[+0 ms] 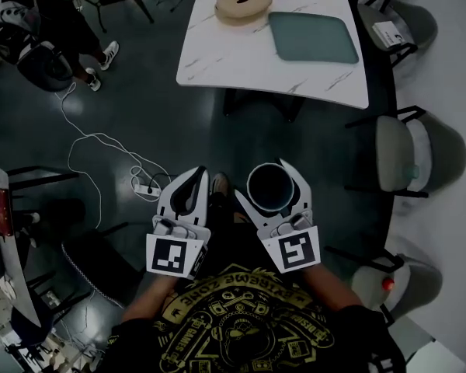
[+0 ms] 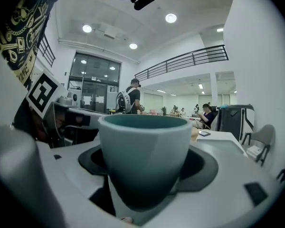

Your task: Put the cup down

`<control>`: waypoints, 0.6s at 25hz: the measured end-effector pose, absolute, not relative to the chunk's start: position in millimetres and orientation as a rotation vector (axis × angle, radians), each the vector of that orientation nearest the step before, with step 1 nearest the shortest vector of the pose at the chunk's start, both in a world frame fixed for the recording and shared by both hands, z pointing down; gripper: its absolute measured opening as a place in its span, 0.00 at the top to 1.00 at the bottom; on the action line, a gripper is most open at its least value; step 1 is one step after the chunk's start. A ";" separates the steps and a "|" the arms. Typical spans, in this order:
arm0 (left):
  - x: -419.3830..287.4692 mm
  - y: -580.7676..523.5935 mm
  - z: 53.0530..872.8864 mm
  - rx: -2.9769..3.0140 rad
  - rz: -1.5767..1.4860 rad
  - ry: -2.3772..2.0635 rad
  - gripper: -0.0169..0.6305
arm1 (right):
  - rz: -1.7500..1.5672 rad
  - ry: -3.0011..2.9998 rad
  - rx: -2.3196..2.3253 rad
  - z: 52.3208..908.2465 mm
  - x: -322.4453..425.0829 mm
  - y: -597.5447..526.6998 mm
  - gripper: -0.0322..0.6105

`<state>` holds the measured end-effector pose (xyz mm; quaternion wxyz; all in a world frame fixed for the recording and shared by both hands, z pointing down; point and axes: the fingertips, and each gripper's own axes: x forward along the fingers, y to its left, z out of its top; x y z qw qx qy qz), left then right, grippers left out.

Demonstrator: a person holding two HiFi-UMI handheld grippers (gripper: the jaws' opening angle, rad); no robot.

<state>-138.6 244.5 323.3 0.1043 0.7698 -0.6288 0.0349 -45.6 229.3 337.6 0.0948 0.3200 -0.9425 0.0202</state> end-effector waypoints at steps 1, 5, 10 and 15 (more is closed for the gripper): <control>-140.9 239.1 325.3 2.275 0.109 -1.844 0.96 | 0.059 -2.788 0.960 338.0 -47.4 225.4 0.36; -147.5 220.4 333.5 2.289 0.150 -1.781 0.96 | 0.061 -2.757 1.020 337.3 -52.1 210.5 0.36; -151.8 197.8 331.0 2.354 0.123 -1.709 0.96 | 0.039 -2.721 1.091 329.1 -57.6 197.3 0.36; -149.7 170.8 323.1 2.431 0.088 -1.614 0.96 | 0.028 -2.668 1.190 319.1 -57.3 181.7 0.36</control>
